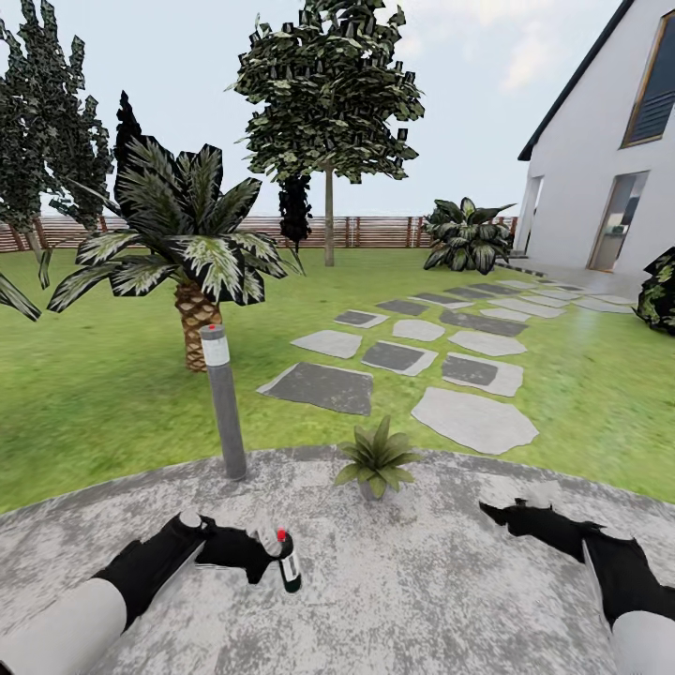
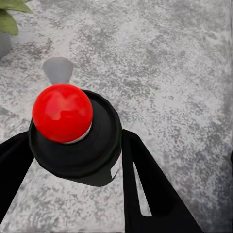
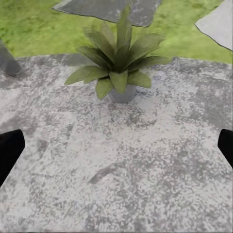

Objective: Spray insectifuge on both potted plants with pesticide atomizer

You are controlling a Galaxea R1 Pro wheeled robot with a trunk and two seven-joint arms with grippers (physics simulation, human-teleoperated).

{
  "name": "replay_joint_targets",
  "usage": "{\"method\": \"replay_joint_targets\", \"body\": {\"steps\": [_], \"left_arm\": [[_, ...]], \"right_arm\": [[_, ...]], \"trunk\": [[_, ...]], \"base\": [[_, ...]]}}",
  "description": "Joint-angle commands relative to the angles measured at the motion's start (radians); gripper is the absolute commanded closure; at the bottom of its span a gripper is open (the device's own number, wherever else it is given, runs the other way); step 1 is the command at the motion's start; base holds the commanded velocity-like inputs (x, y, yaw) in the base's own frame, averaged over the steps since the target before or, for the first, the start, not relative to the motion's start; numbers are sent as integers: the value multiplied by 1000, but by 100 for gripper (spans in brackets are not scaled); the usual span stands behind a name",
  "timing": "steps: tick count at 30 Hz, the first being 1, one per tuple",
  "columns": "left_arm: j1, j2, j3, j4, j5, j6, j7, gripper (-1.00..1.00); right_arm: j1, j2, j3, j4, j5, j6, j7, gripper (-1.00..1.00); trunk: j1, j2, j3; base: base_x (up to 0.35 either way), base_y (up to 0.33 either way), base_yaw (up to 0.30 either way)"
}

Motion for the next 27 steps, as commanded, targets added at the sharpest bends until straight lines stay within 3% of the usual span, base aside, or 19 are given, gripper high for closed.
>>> {"method": "replay_joint_targets", "body": {"steps": [1, 4, 5, 6, 7, 8, 11, 17, 18, 20, 21, 22, 24, 27], "left_arm": [[-1, 4, -5, -20, -41, 11, -21, 100], [-1, 5, -5, -58, -133, 11, -102, 100], [-2, 5, -5, -70, -152, 11, -135, 100], [-2, 5, -5, -83, -168, 11, -177, 100], [-2, 6, -5, -86, -171, 11, -186, 100], [-2, 5, -5, -92, -178, 11, -205, 100], [-2, 6, -4, -97, -184, 9, -223, 100], [-2, 5, -4, -115, -201, 8, -237, 100], [-2, 5, -4, -124, -213, 8, -245, 100], [-2, 3, -4, -141, -250, 10, -283, 100], [-2, 2, -4, -144, -261, 11, -298, 100], [-3, 0, -3, -146, -266, 12, -306, 100], [-3, -1, -4, -147, -270, 15, -312, 100], [-3, -1, -4, -147, -280, 31, -315, 100]], "right_arm": [[-1, 0, -4, -42, 6, 50, 75, -100], [-1, 1, 9, -72, 8, 87, 191, -100], [-1, 1, 31, -76, 8, 92, 234, -100], [-1, 1, 86, -79, 8, 98, 296, -100], [-1, 1, 108, -80, 8, 99, 312, -100], [-2, 1, 174, -81, 8, 105, 346, -100], [-7, 4, 282, -82, 7, 115, 371, -100], [-11, 16, 408, -86, 7, 169, 381, -100], [-12, 19, 425, -87, 7, 183, 381, 100], [-12, 56, 483, -88, 7, 205, 378, 100], [-12, 92, 503, -88, 7, 209, 374, 100], [-12, 134, 513, -87, 8, 211, 371, 100], [-12, 186, 522, -87, 9, 212, 369, 100], [-13, 228, 525, -91, 9, 213, 368, 100]], "trunk": [[0, 0, -1], [0, 0, -1], [0, 0, -1], [0, 0, -1], [0, 0, -1], [0, 0, -1], [0, 0, -1], [0, 0, -1], [0, 0, -1], [0, 0, -1], [0, 0, -1], [0, 0, -1], [0, 0, -1], [0, 0, -1]], "base": [[0, 0, 0], [0, 0, 0], [0, 0, 0], [0, 0, 0], [0, 0, 0], [0, 0, 0], [0, 0, 0], [0, 0, 0], [0, 0, 0], [0, 0, 0], [0, 0, 0], [0, 0, 0], [0, 0, 0], [0, 0, 0]]}}
